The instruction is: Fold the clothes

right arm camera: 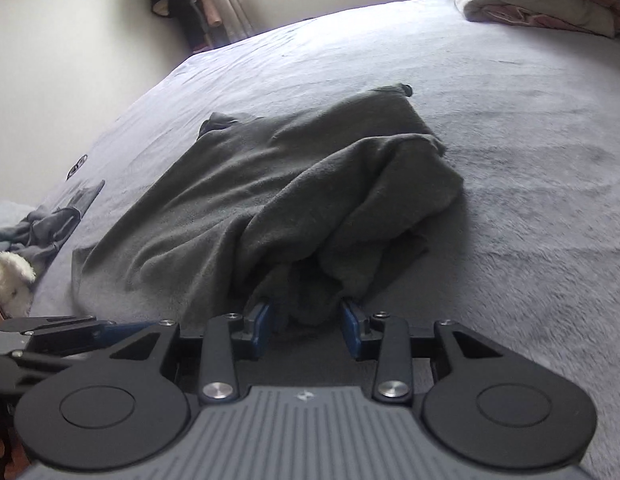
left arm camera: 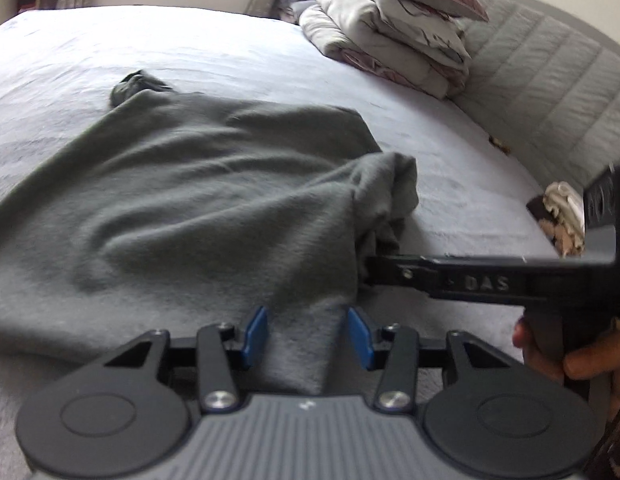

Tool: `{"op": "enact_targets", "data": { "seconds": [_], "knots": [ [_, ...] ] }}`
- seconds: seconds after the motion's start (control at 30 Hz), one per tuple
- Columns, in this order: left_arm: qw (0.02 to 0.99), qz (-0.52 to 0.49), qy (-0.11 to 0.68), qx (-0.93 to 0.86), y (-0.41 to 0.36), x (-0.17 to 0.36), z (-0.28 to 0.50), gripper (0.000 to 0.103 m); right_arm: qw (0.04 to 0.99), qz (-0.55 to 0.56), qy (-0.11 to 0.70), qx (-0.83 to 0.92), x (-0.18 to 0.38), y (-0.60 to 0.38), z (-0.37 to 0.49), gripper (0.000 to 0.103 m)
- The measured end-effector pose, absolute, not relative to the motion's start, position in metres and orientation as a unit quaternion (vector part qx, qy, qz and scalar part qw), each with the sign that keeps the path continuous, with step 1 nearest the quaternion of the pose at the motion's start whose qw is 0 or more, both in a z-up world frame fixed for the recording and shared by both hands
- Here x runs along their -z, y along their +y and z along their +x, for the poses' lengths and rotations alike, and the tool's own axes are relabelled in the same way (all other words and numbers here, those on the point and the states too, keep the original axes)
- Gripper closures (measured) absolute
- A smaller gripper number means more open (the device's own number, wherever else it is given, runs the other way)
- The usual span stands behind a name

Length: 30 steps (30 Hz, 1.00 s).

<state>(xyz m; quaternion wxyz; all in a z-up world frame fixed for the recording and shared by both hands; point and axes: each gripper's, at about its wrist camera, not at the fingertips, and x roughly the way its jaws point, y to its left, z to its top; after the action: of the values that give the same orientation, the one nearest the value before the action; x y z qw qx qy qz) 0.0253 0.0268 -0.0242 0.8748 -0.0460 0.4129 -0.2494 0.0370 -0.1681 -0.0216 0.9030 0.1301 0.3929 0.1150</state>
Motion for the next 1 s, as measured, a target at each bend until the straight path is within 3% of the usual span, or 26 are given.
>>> {"op": "enact_targets", "data": {
  "seconds": [0.07, 0.13, 0.17, 0.27, 0.3, 1.0],
  "knots": [
    [0.88, -0.021, 0.408, 0.244, 0.018, 0.027, 0.025, 0.056, 0.906, 0.123, 0.389, -0.115, 0.023, -0.17, 0.039, 0.068],
    [0.884, 0.0, 0.403, 0.237, 0.011, 0.028, 0.025, 0.057, 0.909, 0.12, 0.387, -0.101, 0.019, -0.176, 0.04, 0.093],
    [0.886, 0.009, 0.4, 0.233, 0.008, 0.028, 0.024, 0.062, 0.91, 0.119, 0.386, -0.094, 0.017, -0.178, 0.04, 0.1],
    [0.892, 0.042, 0.39, 0.223, 0.0, 0.028, 0.022, 0.093, 0.921, 0.101, 0.373, -0.055, 0.006, -0.19, 0.04, 0.099],
    [0.893, 0.044, 0.388, 0.224, -0.001, 0.027, 0.021, 0.095, 0.924, 0.097, 0.368, -0.041, 0.002, -0.194, 0.04, 0.099],
    [0.84, -0.046, 0.414, 0.347, 0.004, -0.024, -0.041, 0.098, 0.944, 0.175, 0.245, 0.135, -0.071, -0.33, -0.001, 0.099]
  ]
}}
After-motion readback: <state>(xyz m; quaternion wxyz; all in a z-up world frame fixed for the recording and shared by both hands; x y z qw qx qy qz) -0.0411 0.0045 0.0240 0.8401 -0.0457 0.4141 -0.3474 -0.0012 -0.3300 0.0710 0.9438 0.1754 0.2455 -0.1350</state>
